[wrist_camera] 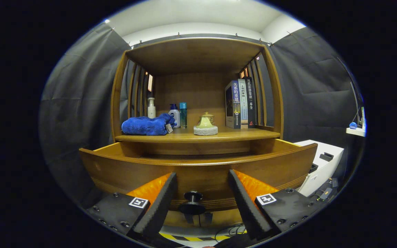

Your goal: Pull open the drawer, take out the items inside it, and place them on the countertop above the cabinet.

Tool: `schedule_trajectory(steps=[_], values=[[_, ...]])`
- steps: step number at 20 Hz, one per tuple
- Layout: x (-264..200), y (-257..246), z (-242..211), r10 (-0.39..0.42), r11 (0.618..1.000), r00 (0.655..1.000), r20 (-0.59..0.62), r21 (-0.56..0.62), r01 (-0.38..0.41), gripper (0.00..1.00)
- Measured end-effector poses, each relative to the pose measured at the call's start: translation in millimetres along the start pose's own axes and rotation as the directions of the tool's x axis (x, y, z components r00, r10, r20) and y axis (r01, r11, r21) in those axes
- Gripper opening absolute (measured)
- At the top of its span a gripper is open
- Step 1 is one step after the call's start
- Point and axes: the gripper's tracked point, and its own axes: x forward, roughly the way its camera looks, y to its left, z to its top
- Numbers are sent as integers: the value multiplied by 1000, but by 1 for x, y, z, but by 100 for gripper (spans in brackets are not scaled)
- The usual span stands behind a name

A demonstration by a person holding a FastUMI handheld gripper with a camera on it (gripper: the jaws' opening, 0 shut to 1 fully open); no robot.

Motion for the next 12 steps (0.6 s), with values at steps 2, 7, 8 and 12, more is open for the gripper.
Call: schedule_trajectory(steps=[2, 7, 8, 12], values=[[15, 1, -1, -2, 1000, 1000, -9, -8, 2, 98], [46, 1, 4, -5, 1000, 1000, -10, -14, 5, 98], [54, 1, 4, -5, 1000, 1000, -8, -17, 5, 98], [81, 1, 5, -6, 1000, 1000, -11, -15, 5, 98]])
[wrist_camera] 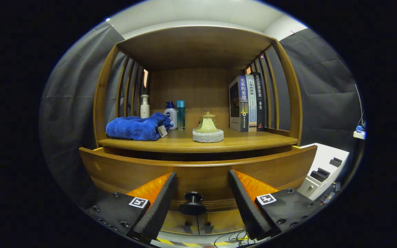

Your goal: Pull open the drawer, take out the items inside it, and place them on the countertop above the cabinet.

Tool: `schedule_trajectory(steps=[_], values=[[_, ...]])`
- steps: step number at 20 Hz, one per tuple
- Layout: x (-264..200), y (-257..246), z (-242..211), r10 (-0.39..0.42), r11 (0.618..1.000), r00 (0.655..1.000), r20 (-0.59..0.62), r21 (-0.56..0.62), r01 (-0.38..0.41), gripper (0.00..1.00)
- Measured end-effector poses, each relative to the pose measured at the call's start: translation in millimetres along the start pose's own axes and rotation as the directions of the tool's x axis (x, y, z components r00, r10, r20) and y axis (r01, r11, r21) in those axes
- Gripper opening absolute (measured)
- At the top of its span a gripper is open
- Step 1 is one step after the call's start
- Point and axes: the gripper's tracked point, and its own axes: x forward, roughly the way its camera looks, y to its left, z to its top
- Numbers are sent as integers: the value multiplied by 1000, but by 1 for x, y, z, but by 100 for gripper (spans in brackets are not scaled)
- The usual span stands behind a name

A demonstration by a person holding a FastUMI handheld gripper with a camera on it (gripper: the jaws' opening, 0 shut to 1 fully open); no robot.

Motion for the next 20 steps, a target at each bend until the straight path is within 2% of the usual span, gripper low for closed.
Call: schedule_trajectory(steps=[7, 13, 15, 20], values=[[45, 0, 3, -6, 1000, 1000, 16, -9, 6, 98], [49, 4, 5, -11, 1000, 1000, 20, -12, 11, 99], [45, 2, 9, -23, 1000, 1000, 9, 3, 23, 99], [3, 15, 61, 0, 1000, 998, 67, -2, 0, 98]])
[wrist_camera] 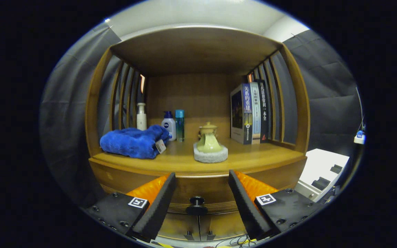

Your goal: Pull open the drawer, take out the items inside it, and place them on the countertop above the cabinet.

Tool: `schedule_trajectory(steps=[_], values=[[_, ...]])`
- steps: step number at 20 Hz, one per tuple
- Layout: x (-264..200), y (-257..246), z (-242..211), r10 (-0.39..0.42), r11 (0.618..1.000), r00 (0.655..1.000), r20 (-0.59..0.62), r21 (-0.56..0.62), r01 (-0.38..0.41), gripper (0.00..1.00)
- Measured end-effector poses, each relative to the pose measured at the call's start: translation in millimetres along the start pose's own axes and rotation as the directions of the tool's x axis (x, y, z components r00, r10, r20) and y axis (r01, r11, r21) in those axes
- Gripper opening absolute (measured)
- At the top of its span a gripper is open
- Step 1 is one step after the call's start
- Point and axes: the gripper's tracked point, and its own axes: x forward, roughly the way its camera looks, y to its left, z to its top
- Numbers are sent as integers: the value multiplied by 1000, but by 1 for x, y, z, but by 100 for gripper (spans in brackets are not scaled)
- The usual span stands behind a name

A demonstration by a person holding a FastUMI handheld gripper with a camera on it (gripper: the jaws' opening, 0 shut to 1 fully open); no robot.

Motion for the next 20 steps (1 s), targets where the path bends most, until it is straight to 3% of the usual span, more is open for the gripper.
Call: schedule_trajectory(steps=[10, 20], values=[[-100, 13, 85, 99, 995, 995, 21, -15, -99, 96], [-145, -6, 140, 118, 993, 988, 96, -12, -117, 96]])
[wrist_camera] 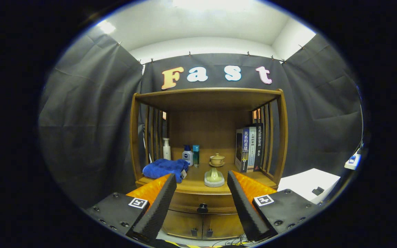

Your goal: Pull open the drawer, take out the items inside it, and place them on the countertop above the cabinet.

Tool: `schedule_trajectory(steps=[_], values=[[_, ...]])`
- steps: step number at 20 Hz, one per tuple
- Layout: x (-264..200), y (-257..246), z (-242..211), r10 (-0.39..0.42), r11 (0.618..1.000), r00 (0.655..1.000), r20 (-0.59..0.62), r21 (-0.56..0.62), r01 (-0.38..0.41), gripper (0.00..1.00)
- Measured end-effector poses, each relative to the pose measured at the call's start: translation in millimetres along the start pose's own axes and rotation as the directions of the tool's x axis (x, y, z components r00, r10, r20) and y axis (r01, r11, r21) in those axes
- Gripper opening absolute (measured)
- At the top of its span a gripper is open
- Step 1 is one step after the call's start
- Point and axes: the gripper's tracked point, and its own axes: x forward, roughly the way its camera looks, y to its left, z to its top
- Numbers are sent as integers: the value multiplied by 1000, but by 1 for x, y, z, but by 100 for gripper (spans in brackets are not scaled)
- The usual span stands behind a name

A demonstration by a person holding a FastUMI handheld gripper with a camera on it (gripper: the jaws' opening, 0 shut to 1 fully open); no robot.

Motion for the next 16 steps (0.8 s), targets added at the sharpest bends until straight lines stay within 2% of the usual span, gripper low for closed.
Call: schedule_trajectory(steps=[16], values=[[-7, -2, 3, -4, 999, 1000, 9, 54, 3, 96]])
